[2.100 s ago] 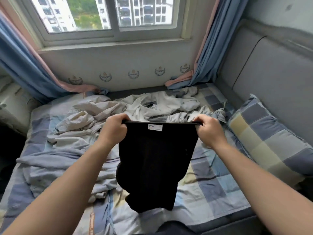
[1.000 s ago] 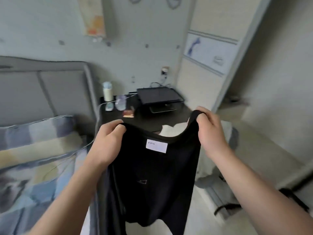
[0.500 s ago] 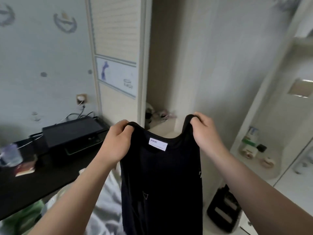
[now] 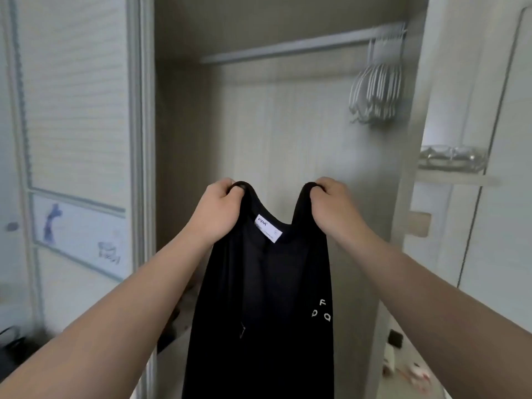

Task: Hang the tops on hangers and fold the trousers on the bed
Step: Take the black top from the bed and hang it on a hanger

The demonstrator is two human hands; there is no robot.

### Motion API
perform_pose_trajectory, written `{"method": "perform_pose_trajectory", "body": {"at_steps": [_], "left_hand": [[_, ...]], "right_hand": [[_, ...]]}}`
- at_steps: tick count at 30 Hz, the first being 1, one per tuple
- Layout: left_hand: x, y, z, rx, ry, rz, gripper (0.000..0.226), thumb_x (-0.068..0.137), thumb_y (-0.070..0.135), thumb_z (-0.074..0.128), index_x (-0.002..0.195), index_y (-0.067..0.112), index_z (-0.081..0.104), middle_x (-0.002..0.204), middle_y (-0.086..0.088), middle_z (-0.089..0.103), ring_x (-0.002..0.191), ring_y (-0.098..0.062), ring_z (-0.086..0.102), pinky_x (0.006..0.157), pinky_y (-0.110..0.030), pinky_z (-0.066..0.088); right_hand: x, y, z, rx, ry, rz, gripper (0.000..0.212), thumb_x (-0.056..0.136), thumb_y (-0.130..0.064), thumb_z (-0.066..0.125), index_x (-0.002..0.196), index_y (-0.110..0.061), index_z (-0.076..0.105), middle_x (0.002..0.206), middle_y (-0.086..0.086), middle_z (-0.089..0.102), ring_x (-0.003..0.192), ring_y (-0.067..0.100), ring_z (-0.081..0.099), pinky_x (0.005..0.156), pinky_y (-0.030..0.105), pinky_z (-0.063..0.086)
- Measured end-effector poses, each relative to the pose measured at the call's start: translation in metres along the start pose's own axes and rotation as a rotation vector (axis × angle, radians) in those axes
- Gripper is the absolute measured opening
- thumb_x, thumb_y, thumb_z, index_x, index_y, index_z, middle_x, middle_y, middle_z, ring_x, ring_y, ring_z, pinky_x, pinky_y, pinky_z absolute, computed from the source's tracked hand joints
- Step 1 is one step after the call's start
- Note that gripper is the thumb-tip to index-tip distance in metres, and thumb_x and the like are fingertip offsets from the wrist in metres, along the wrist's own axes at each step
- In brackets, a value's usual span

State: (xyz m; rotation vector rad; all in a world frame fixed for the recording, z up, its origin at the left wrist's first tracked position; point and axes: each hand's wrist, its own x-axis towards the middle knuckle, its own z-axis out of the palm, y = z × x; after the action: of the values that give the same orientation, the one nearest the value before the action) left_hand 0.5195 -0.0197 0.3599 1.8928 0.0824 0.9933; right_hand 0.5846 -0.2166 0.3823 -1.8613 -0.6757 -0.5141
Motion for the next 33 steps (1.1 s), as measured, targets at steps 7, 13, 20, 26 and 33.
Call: {"method": "perform_pose_trajectory", "body": {"at_steps": [7, 13, 20, 26, 33], "left_hand": [[0.140, 0.024, 0.023, -0.064, -0.060, 0.105, 0.020, 0.096, 0.023, 0.046, 0.081, 0.014, 0.055, 0.073, -0.004, 0.046, 0.066, -0.017, 0.043, 0.061, -0.031, 0.035], [0.244, 0.051, 0.036, -0.131, -0.167, 0.147, 0.013, 0.095, 0.021, 0.045, 0.086, 0.015, 0.052, 0.078, -0.007, 0.044, 0.069, -0.019, 0.043, 0.057, -0.030, 0.030], [0.304, 0.078, 0.062, -0.049, -0.246, 0.277, 0.017, 0.096, 0.023, 0.044, 0.083, 0.013, 0.046, 0.076, -0.008, 0.040, 0.071, -0.022, 0.038, 0.062, -0.032, 0.029], [0.308, 0.089, 0.074, 0.123, -0.230, 0.389, 0.029, 0.097, 0.020, 0.044, 0.069, 0.013, 0.037, 0.065, -0.006, 0.037, 0.060, -0.024, 0.034, 0.052, -0.031, 0.025], [0.308, 0.084, 0.069, 0.199, -0.171, 0.380, 0.037, 0.097, 0.018, 0.044, 0.062, 0.012, 0.034, 0.061, -0.005, 0.038, 0.054, -0.023, 0.035, 0.048, -0.031, 0.025]], "right_hand": [[0.102, -0.032, 0.005, -0.024, 0.176, 0.029, 0.021, 0.085, -0.010, 0.038, 0.067, -0.020, 0.033, 0.061, -0.004, 0.034, 0.058, 0.017, 0.031, 0.053, 0.028, 0.024], [0.183, -0.052, -0.005, -0.155, 0.242, 0.077, 0.014, 0.083, -0.004, 0.040, 0.072, -0.013, 0.040, 0.073, 0.007, 0.034, 0.071, 0.023, 0.033, 0.062, 0.036, 0.033], [0.240, -0.077, -0.029, -0.722, 0.123, 0.055, 0.032, 0.088, -0.001, 0.042, 0.098, -0.011, 0.071, 0.101, 0.012, 0.070, 0.083, 0.030, 0.065, 0.071, 0.033, 0.057], [0.276, -0.071, -0.043, -1.442, 0.482, -0.266, 0.030, 0.086, -0.021, 0.054, 0.116, -0.017, 0.058, 0.122, 0.013, 0.056, 0.116, 0.035, 0.050, 0.086, 0.040, 0.040], [0.300, -0.048, -0.055, -1.686, 0.512, -0.020, 0.045, 0.092, -0.010, 0.048, 0.137, -0.016, 0.051, 0.138, 0.012, 0.051, 0.129, 0.035, 0.046, 0.099, 0.041, 0.037]]}}
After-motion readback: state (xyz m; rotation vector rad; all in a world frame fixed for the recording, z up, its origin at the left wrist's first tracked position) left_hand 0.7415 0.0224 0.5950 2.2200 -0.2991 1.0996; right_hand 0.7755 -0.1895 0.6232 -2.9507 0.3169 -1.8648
